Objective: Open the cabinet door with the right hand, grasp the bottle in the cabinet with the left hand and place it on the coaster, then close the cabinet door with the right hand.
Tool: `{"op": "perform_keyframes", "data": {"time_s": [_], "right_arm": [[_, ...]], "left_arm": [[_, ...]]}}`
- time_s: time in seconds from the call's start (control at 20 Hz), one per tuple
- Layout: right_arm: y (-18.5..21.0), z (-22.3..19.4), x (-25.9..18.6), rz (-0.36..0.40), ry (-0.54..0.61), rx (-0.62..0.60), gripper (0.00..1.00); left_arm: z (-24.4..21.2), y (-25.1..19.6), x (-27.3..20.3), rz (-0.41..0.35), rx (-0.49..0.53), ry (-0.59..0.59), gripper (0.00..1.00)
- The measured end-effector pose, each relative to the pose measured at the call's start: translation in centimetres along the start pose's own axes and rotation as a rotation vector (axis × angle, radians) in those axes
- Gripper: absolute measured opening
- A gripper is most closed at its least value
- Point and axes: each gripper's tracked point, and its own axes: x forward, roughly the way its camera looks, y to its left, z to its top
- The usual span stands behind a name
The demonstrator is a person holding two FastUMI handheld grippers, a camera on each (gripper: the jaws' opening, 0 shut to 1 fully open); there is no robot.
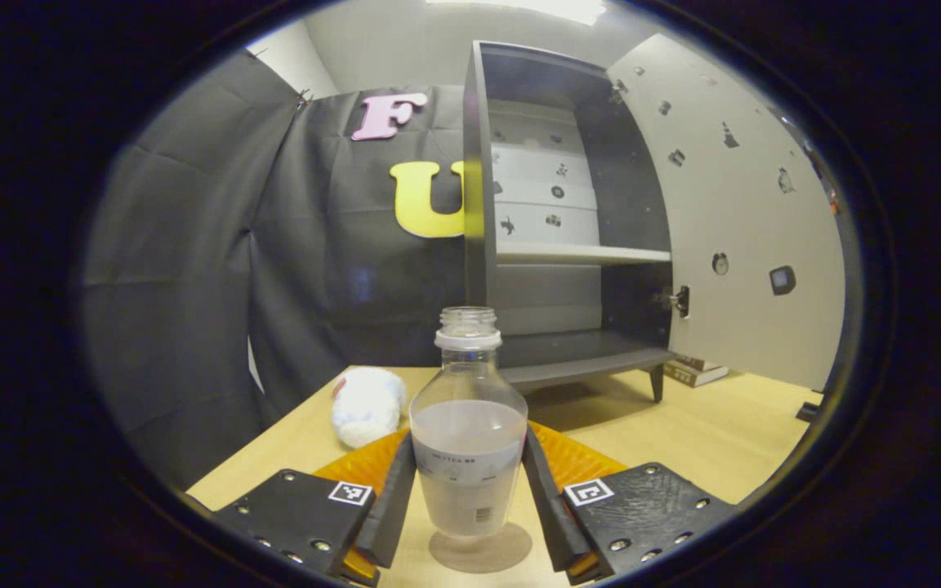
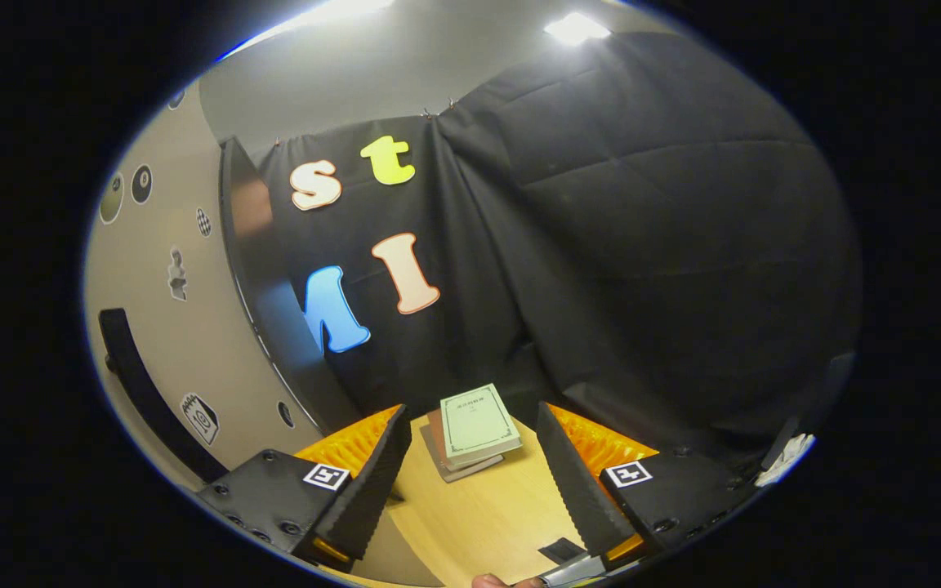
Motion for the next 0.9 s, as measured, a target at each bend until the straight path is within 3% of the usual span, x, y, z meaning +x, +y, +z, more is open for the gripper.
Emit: {"op": "perform_keyframes", "data": {"time_s": [0.4,0.5,0.6,0.8,0.9], "right_arm": [[-0.1,-0.5,-0.4,0.005,0.024,-0.085,0.98],[-0.2,-0.5,-0.4,0.002,0.029,-0.090,0.98],[-0.2,-0.6,-0.6,-0.004,0.032,-0.084,0.92],[-0.4,-0.7,-0.5,-0.015,0.032,-0.101,0.92],[-0.4,-0.9,-0.7,-0.008,0.041,-0.115,0.92]], "left_arm": [[-2.8,-0.8,-0.3,0.023,0.004,0.010,0.70],[-4.1,-1.6,-0.2,0.000,0.012,0.036,0.68],[-5.0,-1.8,-1.1,-0.010,0.010,0.054,0.70],[-5.3,-1.7,-2.0,-0.022,0.003,0.063,0.75],[-5.3,-1.6,-2.0,-0.024,0.001,0.071,0.71]]}}
